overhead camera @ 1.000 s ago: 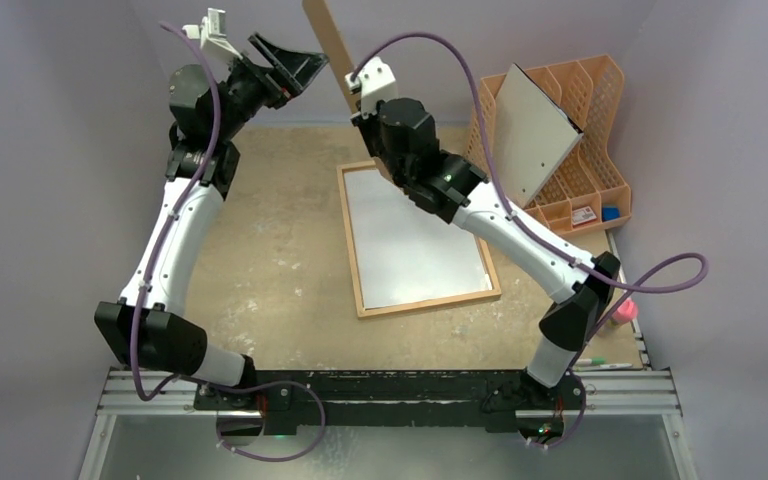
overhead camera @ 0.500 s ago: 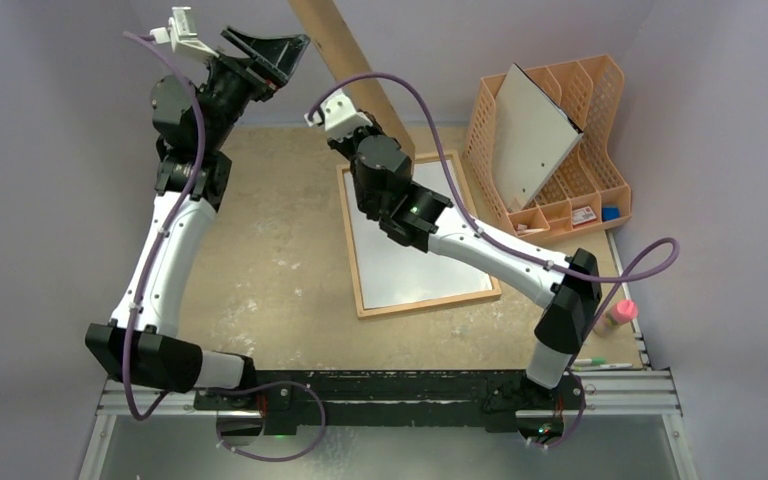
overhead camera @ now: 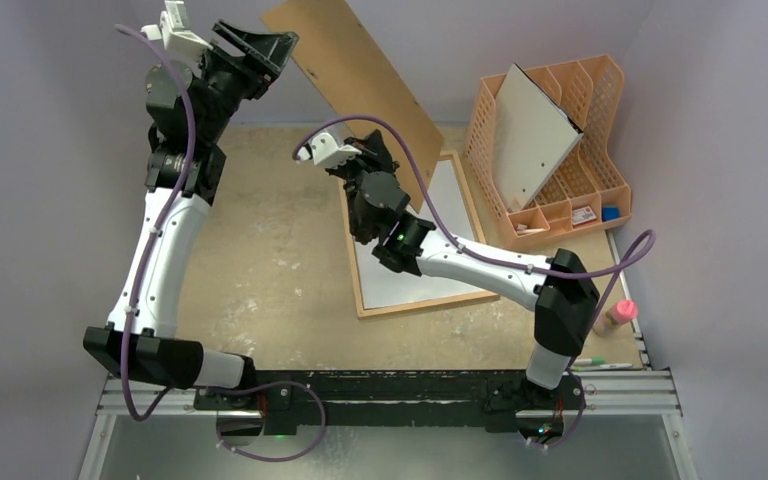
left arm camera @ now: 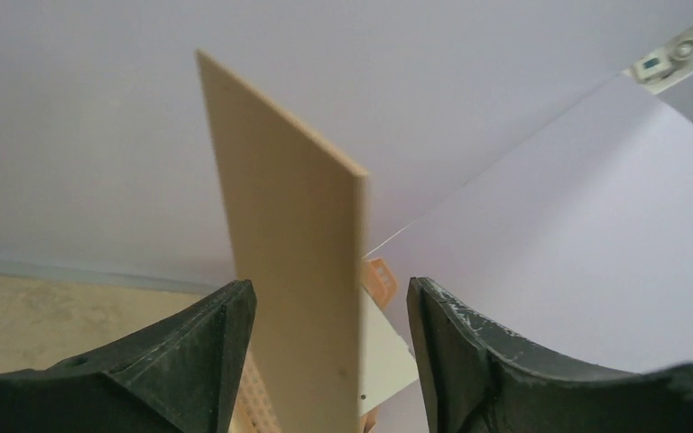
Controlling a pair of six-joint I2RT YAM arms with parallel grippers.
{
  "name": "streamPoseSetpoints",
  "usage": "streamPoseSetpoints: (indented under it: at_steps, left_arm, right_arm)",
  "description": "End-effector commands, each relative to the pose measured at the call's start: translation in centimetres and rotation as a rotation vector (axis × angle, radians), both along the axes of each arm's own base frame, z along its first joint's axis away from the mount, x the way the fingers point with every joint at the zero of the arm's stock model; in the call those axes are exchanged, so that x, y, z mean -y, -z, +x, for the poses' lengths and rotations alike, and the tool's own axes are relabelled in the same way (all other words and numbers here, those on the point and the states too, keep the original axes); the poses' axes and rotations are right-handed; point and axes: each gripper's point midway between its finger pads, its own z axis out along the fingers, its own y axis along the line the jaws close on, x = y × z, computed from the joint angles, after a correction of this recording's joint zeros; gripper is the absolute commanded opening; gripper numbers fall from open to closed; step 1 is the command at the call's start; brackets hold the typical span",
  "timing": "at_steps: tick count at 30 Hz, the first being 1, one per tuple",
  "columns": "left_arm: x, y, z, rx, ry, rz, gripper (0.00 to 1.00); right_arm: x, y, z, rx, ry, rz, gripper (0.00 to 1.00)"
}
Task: Put the photo into the frame
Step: Turn over the photo frame item at the center of the board.
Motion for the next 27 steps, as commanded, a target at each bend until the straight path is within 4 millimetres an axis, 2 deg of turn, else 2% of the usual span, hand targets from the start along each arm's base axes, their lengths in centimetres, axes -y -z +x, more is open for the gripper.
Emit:
streamPoseSetpoints:
  at_steps: [1, 6, 11, 16, 18, 21, 22, 24, 27]
  left_arm:
    - [-0.1, 1.9, 1.2, -0.091, -0.024, 0.025, 0.62]
    - [0.4, 3.9, 2.4, -0.162, -0.003, 0.026, 0.55]
    - [0.4, 4.3, 2.6, -0.176, -0.004, 0.022, 0.38]
    - [0.7, 4.3, 2.5, -0.183, 0.012, 0.027, 0.13]
    - [0.7, 4.6, 2.6, -0.194, 0.013, 0.040, 0.00]
    - [0.6, 4.5, 2.7, -0.183, 0.009, 0.058, 0.00]
    - [0.5, 4.3, 2.7, -0.171, 0.005, 0.066, 0.00]
    - [0.2, 3.5, 2.6, -0.142, -0.003, 0.071, 0.00]
    - [-0.2, 1.8, 2.4, -0.075, -0.012, 0.060, 0.00]
  right_arm:
    - [1.5, -4.6, -1.3, 0.137, 0.031, 0.117, 0.00]
    - [1.0, -4.0, -1.7, 0.147, 0.020, 0.077, 0.00]
    - [0.5, -3.3, -1.7, 0.143, 0.020, 0.051, 0.00]
    - [0.2, -2.7, -1.8, 0.142, 0.018, 0.022, 0.00]
    - [0.1, -2.5, -1.8, 0.142, 0.023, 0.016, 0.00]
    - [0.1, -2.2, -1.8, 0.136, 0.029, 0.020, 0.00]
    - [0.1, -2.2, -1.8, 0.132, 0.026, 0.019, 0.04]
    - [-0.4, -1.8, -2.1, 0.118, -0.005, 0.004, 0.33]
    - [-1.3, -1.3, -3.2, 0.111, -0.078, -0.026, 0.70]
